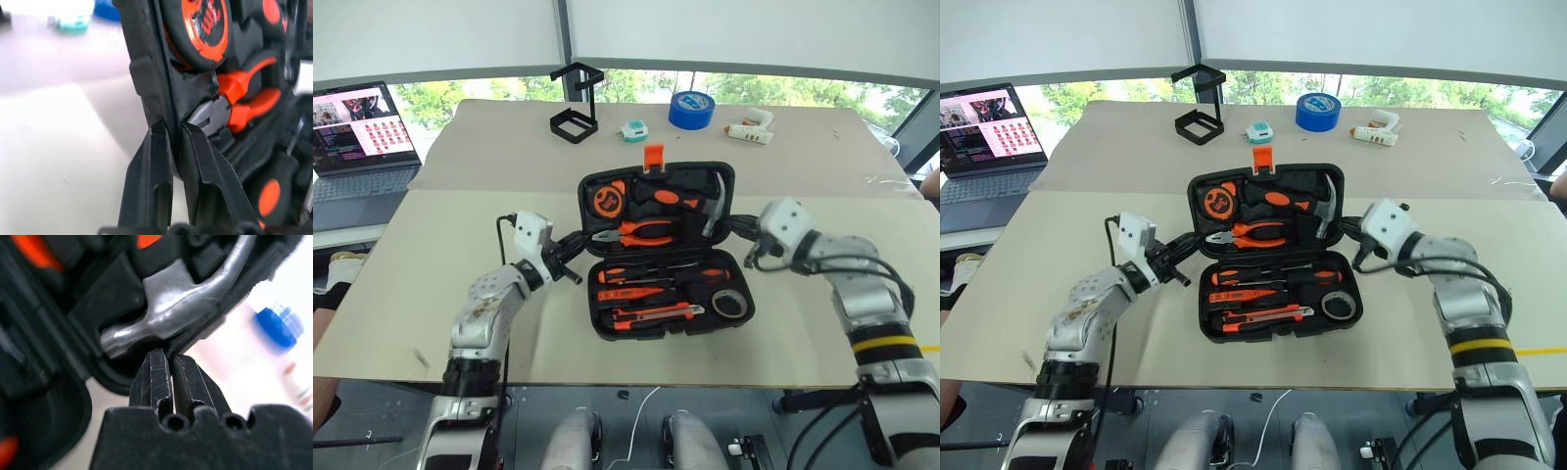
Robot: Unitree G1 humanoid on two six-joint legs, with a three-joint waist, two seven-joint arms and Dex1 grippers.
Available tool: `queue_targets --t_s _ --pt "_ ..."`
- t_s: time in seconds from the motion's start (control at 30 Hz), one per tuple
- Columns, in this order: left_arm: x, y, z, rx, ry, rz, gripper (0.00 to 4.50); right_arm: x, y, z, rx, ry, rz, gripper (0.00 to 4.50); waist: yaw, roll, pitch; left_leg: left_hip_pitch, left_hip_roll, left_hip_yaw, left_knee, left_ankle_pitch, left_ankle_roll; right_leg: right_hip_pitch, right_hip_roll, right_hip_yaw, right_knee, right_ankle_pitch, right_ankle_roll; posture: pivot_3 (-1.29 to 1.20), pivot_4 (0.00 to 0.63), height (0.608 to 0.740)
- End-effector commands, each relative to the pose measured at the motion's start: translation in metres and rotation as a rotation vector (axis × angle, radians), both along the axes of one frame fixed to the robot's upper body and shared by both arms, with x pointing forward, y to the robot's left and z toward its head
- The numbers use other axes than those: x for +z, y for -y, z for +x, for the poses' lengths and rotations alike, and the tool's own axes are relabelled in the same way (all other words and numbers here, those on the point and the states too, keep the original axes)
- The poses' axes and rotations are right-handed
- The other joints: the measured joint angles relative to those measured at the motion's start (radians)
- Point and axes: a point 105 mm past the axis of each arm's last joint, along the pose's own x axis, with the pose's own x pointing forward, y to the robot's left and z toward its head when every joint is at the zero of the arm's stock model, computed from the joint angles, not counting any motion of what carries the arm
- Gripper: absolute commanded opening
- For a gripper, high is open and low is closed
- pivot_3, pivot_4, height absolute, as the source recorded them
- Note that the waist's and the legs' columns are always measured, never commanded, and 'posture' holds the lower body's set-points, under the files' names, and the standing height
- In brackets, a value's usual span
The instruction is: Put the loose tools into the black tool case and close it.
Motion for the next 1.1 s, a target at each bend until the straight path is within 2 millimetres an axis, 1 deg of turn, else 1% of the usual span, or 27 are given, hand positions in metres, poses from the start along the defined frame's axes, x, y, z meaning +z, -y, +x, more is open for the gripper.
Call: queue_targets --t_s 0.03,0.07,0.13,0.17,0.23,0.27,0.33,0.43,0.47,0.5,0.53,0.57,0.6,0.63,0.67,0.7,0.73,0.8,0.83,0.87,0.93,1.03,1.1 --pt "0.002 -0.027 -0.013 0.066 0.168 0.107 0.43 -0.019 0.01 -0.025 0.082 0.146 -0.186 0.0 -0.004 0.0 0.0 0.001 0.0 0.001 0.0 0.0 0.0 0.001 0.0 0.001 0.0 0.0 0.0 0.0 0.15 0.74" --pt "0.001 -0.026 -0.019 0.053 0.184 0.102 0.43 -0.025 0.013 -0.029 0.082 0.149 -0.196 0.0 -0.007 0.0 0.0 0.003 0.0 0.002 -0.001 0.0 0.0 0.001 0.0 0.003 0.0 0.0 0.0 0.0 0.15 0.74" --pt "-0.009 -0.023 -0.032 -0.003 0.185 0.137 0.96 -0.039 0.021 -0.038 0.081 0.121 -0.199 0.77 -0.01 0.0 0.0 0.005 0.001 0.003 -0.001 0.0 0.0 0.001 0.001 0.005 0.002 0.0 0.0 0.0 0.15 0.74" --pt "-0.012 -0.023 -0.038 -0.019 0.192 0.161 1.08 -0.045 0.023 -0.043 0.089 0.112 -0.213 0.9 -0.01 0.0 0.0 0.005 0.001 0.003 0.0 0.0 0.0 0.002 0.001 0.005 0.002 0.0 0.0 0.0 0.15 0.74" --pt "-0.023 -0.029 -0.048 -0.025 0.176 0.203 1.98 -0.053 0.03 -0.053 0.094 0.106 -0.234 1.77 -0.008 0.0 0.0 0.008 0.001 0.004 0.0 -0.001 0.002 0.005 0.001 0.006 0.001 -0.001 -0.001 0.0 0.15 0.74" --pt "-0.025 -0.033 -0.051 -0.017 0.173 0.218 2.23 -0.054 0.032 -0.057 0.1 0.114 -0.238 2.06 -0.008 0.0 0.0 0.01 0.001 0.004 0.0 -0.001 0.002 0.007 0.001 0.006 0.0 -0.001 -0.001 0.0 0.15 0.74" --pt "-0.029 -0.043 -0.053 0.005 0.141 0.231 3.01 -0.052 0.037 -0.061 0.084 0.11 -0.227 2.71 -0.009 0.0 0.0 0.013 0.002 0.004 0.0 -0.002 0.004 0.011 0.001 0.006 -0.001 -0.001 -0.001 0.0 0.15 0.74" --pt "-0.03 -0.055 -0.05 0.025 0.088 0.228 3.01 -0.045 0.048 -0.063 0.019 0.06 -0.149 2.71 -0.007 -0.001 0.001 0.018 0.003 0.003 -0.001 -0.002 0.004 0.018 0.001 0.005 -0.004 -0.001 -0.001 0.0 0.15 0.74" --pt "-0.029 -0.055 -0.048 0.018 0.07 0.222 3.05 -0.048 0.047 -0.069 0.031 -0.004 -0.121 2.47 -0.006 -0.001 0.001 0.018 0.003 0.003 -0.001 -0.003 0.004 0.018 0.0 0.005 -0.005 -0.001 -0.001 0.0 0.15 0.74" --pt "-0.028 -0.054 -0.046 0.003 0.053 0.218 3.08 -0.049 0.046 -0.074 0.041 -0.063 -0.091 2.12 -0.005 -0.001 0.001 0.018 0.003 0.002 -0.001 -0.003 0.004 0.019 0.0 0.005 -0.005 -0.001 -0.001 0.0 0.15 0.74" --pt "-0.025 -0.052 -0.041 -0.014 0.046 0.222 3.08 -0.049 0.042 -0.081 0.058 -0.118 -0.052 1.99 -0.003 -0.001 0.001 0.018 0.003 0.002 -0.001 -0.003 0.004 0.019 0.0 0.005 -0.005 -0.001 -0.001 0.0 0.15 0.74" --pt "-0.023 -0.05 -0.036 -0.026 0.034 0.221 2.55 -0.049 0.038 -0.087 0.072 -0.188 -0.011 1.58 0.001 -0.001 0.001 0.019 0.003 0.002 -0.001 -0.003 0.005 0.019 0.0 0.005 -0.006 -0.001 -0.001 0.0 0.15 0.74" --pt "-0.02 -0.046 -0.03 -0.046 0.029 0.228 2.38 -0.051 0.033 -0.096 0.097 -0.26 0.011 1.24 0.003 -0.001 0.001 0.019 0.003 0.001 -0.001 -0.003 0.005 0.021 -0.001 0.004 -0.007 -0.001 -0.001 0.0 0.15 0.74" --pt "-0.016 -0.043 -0.025 -0.063 0.032 0.235 2.1 -0.054 0.027 -0.105 0.13 -0.316 0.015 0.9 0.007 -0.001 0.001 0.019 0.004 0.001 -0.001 -0.003 0.006 0.022 -0.001 0.003 -0.007 -0.001 -0.001 0.0 0.15 0.74" --pt "-0.013 -0.038 -0.017 -0.079 0.024 0.241 1.61 -0.059 0.021 -0.115 0.156 -0.405 0.02 0.52 0.01 -0.001 0.001 0.019 0.003 0.001 -0.001 -0.004 0.006 0.023 -0.002 0.002 -0.008 0.0 -0.001 0.0 0.15 0.74" --pt "-0.01 -0.034 -0.011 -0.095 0.022 0.249 1.3 -0.063 0.016 -0.125 0.183 -0.467 0.016 0.15 0.013 -0.001 0.001 0.02 0.003 0.0 -0.001 -0.004 0.006 0.025 -0.002 0.001 -0.009 0.0 0.0 0.0 0.15 0.74" --pt "-0.006 -0.029 -0.004 -0.111 0.025 0.26 1.01 -0.066 0.01 -0.133 0.205 -0.52 0.012 0.0 0.014 -0.001 0.001 0.02 0.003 -0.001 0.0 -0.004 0.006 0.026 -0.002 -0.001 -0.009 0.0 0.0 0.0 0.15 0.74" --pt "-0.003 -0.022 0.007 -0.14 0.017 0.282 0.21 -0.073 0.001 -0.146 0.239 -0.598 -0.023 0.0 0.016 -0.001 0.001 0.02 0.003 -0.002 0.0 -0.004 0.006 0.027 -0.002 -0.002 -0.01 0.0 0.0 0.0 0.15 0.74" --pt "-0.001 -0.018 0.013 -0.152 0.022 0.291 0.08 -0.078 -0.005 -0.153 0.278 -0.613 -0.07 0.0 0.016 -0.001 0.001 0.02 0.003 -0.002 0.0 -0.004 0.006 0.027 -0.002 -0.003 -0.01 0.0 0.0 0.0 0.15 0.74" --pt "-0.001 -0.014 0.018 -0.164 0.015 0.304 0.08 -0.08 -0.013 -0.155 0.289 -0.626 -0.069 0.0 0.015 -0.001 0.001 0.02 0.003 -0.002 0.0 -0.004 0.006 0.026 -0.001 -0.003 -0.01 0.0 0.0 0.0 0.15 0.74" --pt "-0.003 -0.007 0.025 -0.198 0.0 0.342 0.08 -0.084 -0.024 -0.153 0.285 -0.642 -0.067 0.0 0.012 -0.002 0.001 0.02 0.003 -0.002 0.0 -0.004 0.006 0.026 -0.001 -0.003 -0.01 0.0 0.0 0.0 0.15 0.74" --pt "-0.011 0.001 0.03 -0.241 -0.046 0.371 0.08 -0.087 -0.035 -0.141 0.237 -0.636 -0.049 0.0 0.01 -0.003 0.002 0.019 0.003 -0.002 0.001 -0.004 0.006 0.024 0.001 -0.003 -0.01 0.0 0.0 0.0 0.15 0.74" --pt "-0.015 0.006 0.03 -0.273 -0.06 0.378 0.08 -0.086 -0.04 -0.13 0.212 -0.604 -0.033 0.0 0.01 -0.004 0.002 0.018 0.003 -0.002 0.001 -0.004 0.006 0.024 0.002 -0.003 -0.01 0.0 0.0 0.0 0.15 0.74"
